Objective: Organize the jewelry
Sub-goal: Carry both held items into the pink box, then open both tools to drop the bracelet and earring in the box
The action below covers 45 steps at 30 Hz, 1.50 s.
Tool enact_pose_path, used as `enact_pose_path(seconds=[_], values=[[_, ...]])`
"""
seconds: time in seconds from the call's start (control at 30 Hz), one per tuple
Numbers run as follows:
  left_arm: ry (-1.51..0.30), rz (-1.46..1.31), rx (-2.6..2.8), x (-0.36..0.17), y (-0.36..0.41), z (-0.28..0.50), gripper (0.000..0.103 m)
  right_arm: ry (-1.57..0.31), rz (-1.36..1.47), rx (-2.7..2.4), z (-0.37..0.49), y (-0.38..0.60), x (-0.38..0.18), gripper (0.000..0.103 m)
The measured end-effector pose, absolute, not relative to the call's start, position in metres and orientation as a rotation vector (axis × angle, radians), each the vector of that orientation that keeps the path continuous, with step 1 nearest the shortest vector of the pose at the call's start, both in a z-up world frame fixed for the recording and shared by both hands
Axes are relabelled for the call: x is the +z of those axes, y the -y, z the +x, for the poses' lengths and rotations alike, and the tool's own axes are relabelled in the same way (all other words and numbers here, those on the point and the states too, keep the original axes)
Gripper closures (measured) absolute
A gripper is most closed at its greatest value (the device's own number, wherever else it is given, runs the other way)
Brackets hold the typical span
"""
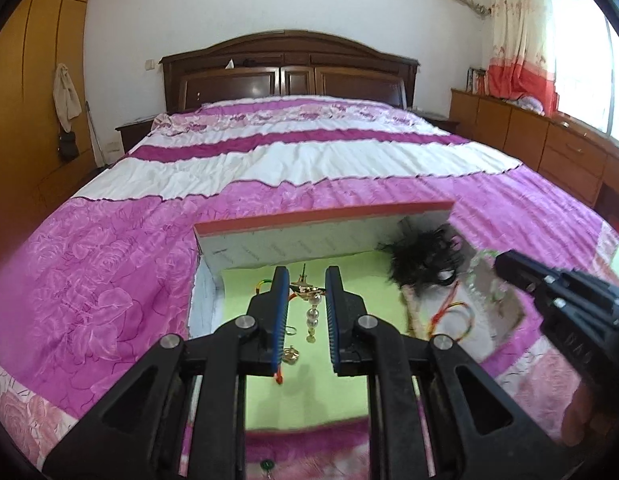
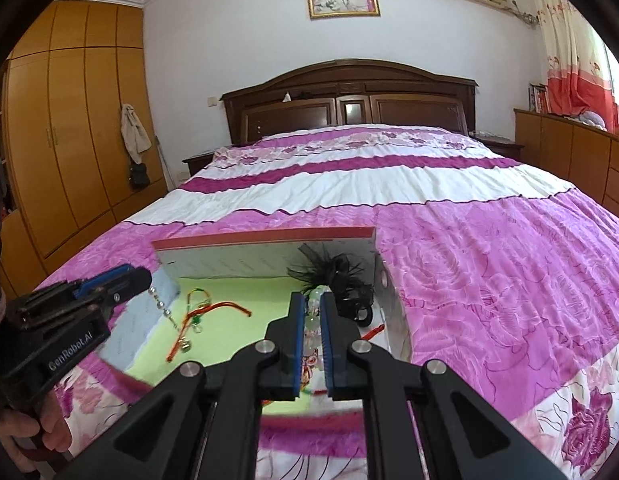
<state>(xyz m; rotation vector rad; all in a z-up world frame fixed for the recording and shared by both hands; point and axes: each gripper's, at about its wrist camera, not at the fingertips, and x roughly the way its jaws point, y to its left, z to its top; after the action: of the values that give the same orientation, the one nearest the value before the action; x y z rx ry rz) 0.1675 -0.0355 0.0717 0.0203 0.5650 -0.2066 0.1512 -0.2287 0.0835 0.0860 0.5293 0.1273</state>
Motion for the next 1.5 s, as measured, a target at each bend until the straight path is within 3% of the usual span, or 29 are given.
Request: enact_pose_path(seconds=[0.57, 0.63, 0.7, 0.8, 1.5], values=[[-0.730, 0.000, -0.202, 0.019, 0.035, 0.201, 0.092, -0.663, 0.087, 0.113, 0.186, 0.234, 0.041, 0.092], [-0.736, -0.002, -0.204, 0.020, 0.035, 0.201, 0.090, -0.668, 0.096, 0.116, 0.186, 0.235, 0.041, 0.090], [-0.745, -0.010, -0.203, 0.021, 0.034, 0.200, 0.082, -0.676, 0.114, 0.126, 0.186, 0.237, 0.041, 0.080], [-0.737, -0.015, -0.209, 0.027, 0.033, 0.195, 0.076, -0.674, 0.131, 0.143, 0.183, 0.237, 0.045, 0.078], [-0.759, -0.051, -0.319, 0.074, 0.028, 0.129, 0.073, -0.644, 0.246, 0.194, 0.109, 0.271, 0.100, 0.074]])
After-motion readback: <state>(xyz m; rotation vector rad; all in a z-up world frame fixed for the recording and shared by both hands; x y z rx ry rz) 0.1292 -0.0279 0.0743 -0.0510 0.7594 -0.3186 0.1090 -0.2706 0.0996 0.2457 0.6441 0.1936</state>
